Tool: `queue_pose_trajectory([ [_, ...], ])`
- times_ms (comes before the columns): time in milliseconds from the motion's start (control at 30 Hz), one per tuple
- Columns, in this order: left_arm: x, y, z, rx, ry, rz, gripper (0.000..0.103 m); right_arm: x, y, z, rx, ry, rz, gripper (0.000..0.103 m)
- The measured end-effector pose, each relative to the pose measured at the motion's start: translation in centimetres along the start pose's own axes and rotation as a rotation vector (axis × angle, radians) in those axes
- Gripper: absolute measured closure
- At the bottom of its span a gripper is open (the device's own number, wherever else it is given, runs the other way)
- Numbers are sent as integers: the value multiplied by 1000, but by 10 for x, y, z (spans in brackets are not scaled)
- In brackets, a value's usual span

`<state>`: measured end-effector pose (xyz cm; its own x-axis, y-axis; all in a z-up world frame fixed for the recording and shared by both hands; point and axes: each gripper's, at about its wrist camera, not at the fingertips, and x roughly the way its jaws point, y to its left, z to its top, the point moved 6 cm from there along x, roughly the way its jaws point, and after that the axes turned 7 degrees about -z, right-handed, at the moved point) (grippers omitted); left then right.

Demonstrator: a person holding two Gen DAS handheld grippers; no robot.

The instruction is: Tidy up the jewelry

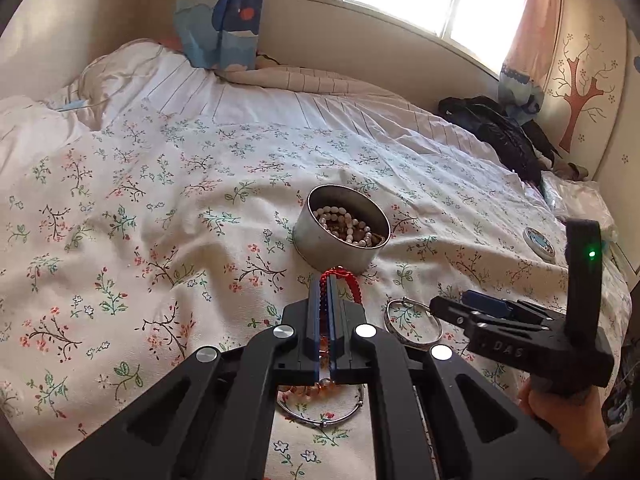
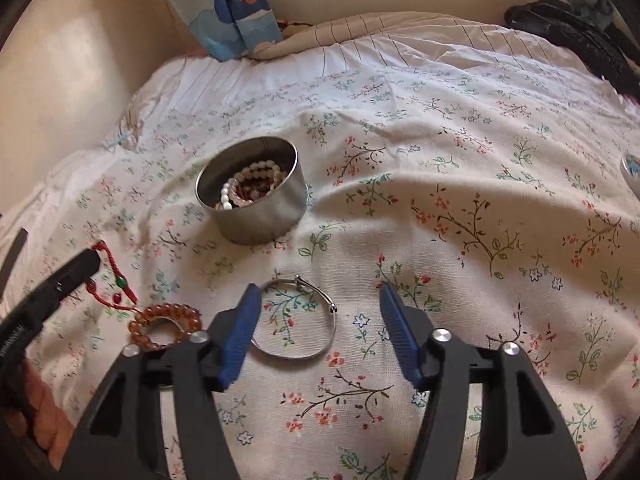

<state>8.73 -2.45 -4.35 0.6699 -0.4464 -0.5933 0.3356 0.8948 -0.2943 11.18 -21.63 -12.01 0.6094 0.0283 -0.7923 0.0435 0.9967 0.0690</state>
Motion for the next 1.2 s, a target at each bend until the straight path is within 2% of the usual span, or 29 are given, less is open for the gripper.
queue_pose_trajectory([
  [33, 0, 0, 0, 0, 1, -1, 100, 9, 4, -3, -27, 29, -10, 47],
  [67, 1, 0, 0, 1, 2, -1, 100, 20, 9, -9, -62, 77, -23, 55],
  [100, 1, 0, 0, 3, 2, 0, 100, 28, 13, -13, -98, 105, -46, 77],
  [167, 1, 0, 0, 1, -2, 0, 100, 22, 15, -10, -97, 91, -20, 98],
  [300, -1, 0, 3, 0, -19, 2, 100, 1, 1, -4, 69, 26, 152, 97],
  [367, -2, -2, 4, 8, -25, 4, 100, -10, -5, 2, 124, -23, 196, 97],
  [500, -2, -7, 5, 29, -33, 13, 100, -23, -8, 12, 168, -85, 235, 97],
  [833, -1, -15, 12, 68, -62, 32, 100, -35, -15, 27, 237, -165, 305, 97],
  [1200, 12, -20, 35, 32, -117, 10, 100, -41, -13, 44, 255, -242, 335, 97],
])
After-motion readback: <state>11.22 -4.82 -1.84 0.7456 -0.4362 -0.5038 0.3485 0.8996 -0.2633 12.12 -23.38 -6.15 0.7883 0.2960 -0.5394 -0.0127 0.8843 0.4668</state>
